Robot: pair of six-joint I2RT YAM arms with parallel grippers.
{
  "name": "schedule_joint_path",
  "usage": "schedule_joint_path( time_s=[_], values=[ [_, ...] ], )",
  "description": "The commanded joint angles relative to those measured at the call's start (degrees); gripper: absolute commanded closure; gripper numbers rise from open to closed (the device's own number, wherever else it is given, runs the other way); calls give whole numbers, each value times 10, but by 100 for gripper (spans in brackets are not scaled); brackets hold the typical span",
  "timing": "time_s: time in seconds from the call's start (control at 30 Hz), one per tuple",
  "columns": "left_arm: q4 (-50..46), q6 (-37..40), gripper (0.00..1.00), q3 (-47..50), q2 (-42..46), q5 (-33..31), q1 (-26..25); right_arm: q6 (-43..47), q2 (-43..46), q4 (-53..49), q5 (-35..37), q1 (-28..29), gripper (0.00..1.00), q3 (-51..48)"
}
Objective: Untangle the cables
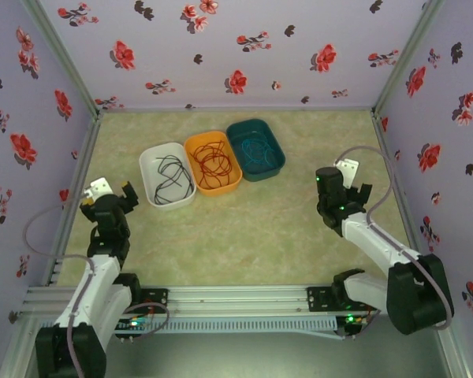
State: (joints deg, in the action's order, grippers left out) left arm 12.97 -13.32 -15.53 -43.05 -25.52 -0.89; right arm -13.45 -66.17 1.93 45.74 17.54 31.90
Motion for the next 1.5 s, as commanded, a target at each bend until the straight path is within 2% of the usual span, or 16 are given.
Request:
schedule_joint_path(
  time_s=[0.0,0.43,0.77,1.17,1.37,1.47],
  values=[
    [97,23,0,12,-35,35,5,30,-22,103,-19,-14,1,-18],
    [311,93,0,49,-186,149,8,69,-46,294,-60,-34,1,-93],
    [485,111,0,61,-312,194,8,71,-29,362,-82,-60,1,-151],
    [552,140,0,35,-440,241,8,77,-30,440,-141,-85,1,-192],
    [514,153,0,13,-450,284,11,89,-33,459,-160,-96,1,-198],
    [454,163,0,-12,-446,338,22,96,-36,474,-179,-105,1,-204]
  ],
)
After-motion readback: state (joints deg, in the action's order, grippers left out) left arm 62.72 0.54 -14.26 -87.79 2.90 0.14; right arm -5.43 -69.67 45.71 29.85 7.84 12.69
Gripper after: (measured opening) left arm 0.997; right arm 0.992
